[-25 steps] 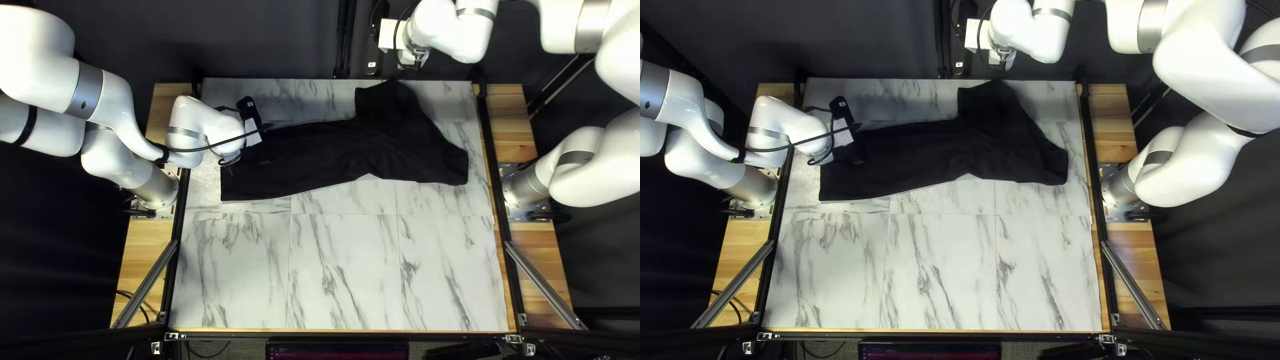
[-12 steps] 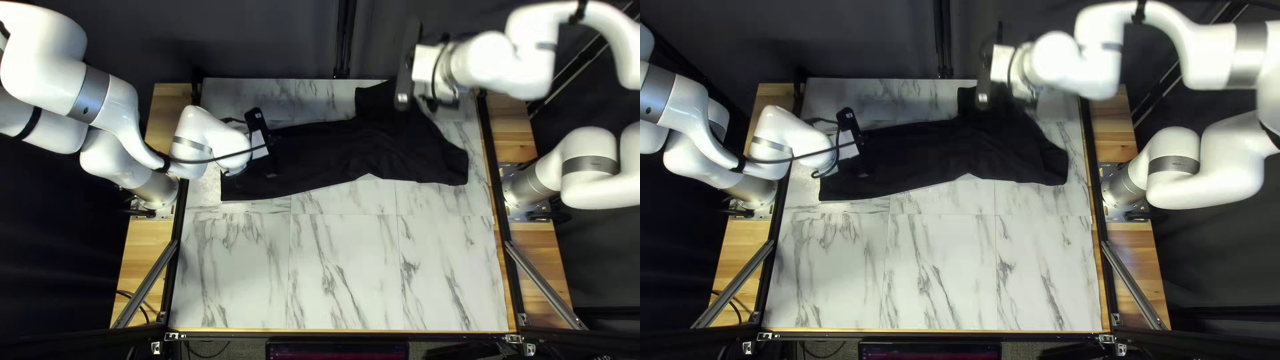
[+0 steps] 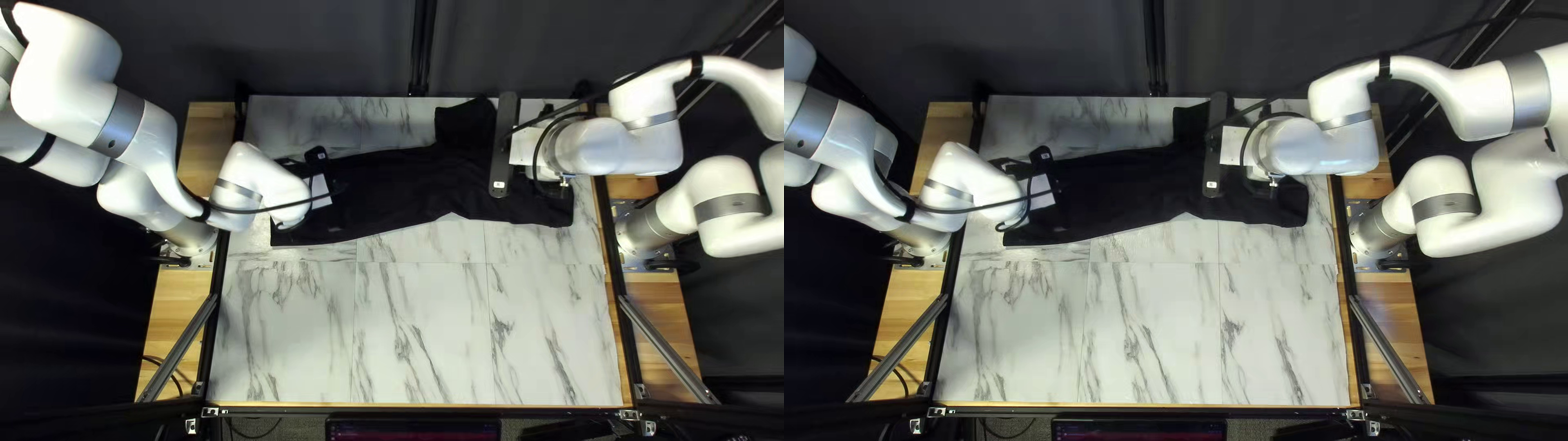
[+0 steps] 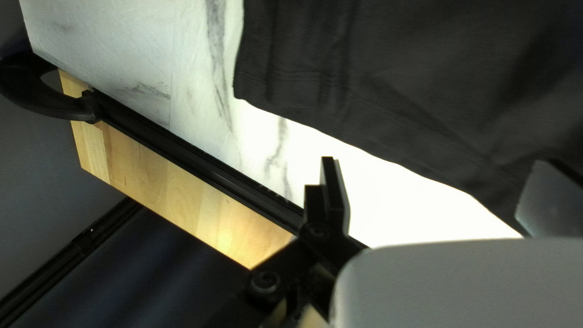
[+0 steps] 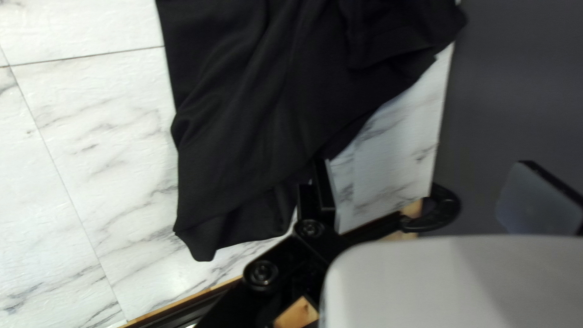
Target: Fold t-shirt
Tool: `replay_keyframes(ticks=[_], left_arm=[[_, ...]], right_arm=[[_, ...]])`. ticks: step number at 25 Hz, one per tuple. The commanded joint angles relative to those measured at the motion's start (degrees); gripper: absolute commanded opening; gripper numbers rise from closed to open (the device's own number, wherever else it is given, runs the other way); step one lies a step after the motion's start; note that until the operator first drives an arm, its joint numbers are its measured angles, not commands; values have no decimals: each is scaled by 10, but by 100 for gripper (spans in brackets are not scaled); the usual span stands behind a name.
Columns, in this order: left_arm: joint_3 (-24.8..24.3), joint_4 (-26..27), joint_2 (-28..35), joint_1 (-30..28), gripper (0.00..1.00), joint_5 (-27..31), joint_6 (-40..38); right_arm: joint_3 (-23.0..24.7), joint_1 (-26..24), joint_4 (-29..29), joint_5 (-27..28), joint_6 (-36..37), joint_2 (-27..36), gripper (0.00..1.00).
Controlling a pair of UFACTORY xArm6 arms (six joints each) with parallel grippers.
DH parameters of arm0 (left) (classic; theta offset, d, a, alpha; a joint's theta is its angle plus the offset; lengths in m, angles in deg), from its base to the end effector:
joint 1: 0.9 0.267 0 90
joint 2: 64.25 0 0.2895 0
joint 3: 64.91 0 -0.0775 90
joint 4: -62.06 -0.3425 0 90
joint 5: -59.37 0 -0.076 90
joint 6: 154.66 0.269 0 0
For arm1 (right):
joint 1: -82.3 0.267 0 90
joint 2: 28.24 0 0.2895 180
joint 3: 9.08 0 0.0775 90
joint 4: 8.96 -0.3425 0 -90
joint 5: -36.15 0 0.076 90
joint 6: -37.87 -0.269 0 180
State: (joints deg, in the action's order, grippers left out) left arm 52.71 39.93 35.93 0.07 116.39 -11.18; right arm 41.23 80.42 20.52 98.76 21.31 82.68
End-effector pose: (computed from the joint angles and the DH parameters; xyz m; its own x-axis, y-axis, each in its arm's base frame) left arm 0.2127 0.0730 0.0581 0.9039 0.4018 -0.1469 0.3185 -0.8612 -0.3961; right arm 0.3091 -0.1105 0.1884 0.9972 -0.0639 0.0390 -0.0745 -0.8970 0.4357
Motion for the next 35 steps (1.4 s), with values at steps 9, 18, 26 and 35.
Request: replay_keyframes(ticks=[9,18,26,35], left_arm=[[-5,-34,-4,82,100,-57,78],[-8,-55,-31,136,100,-116,136],[-45,-72,-36,216,60,-188,235],[-38,-43,-25,198,0,-167,257]], right_arm=[[27,-132,-32,-128,89,-51,100],[-21,-155,-44,-152,141,-108,100],[-14,-145,-42,-146,146,-95,100],[-9,-145,-38,-145,143,-90,100]])
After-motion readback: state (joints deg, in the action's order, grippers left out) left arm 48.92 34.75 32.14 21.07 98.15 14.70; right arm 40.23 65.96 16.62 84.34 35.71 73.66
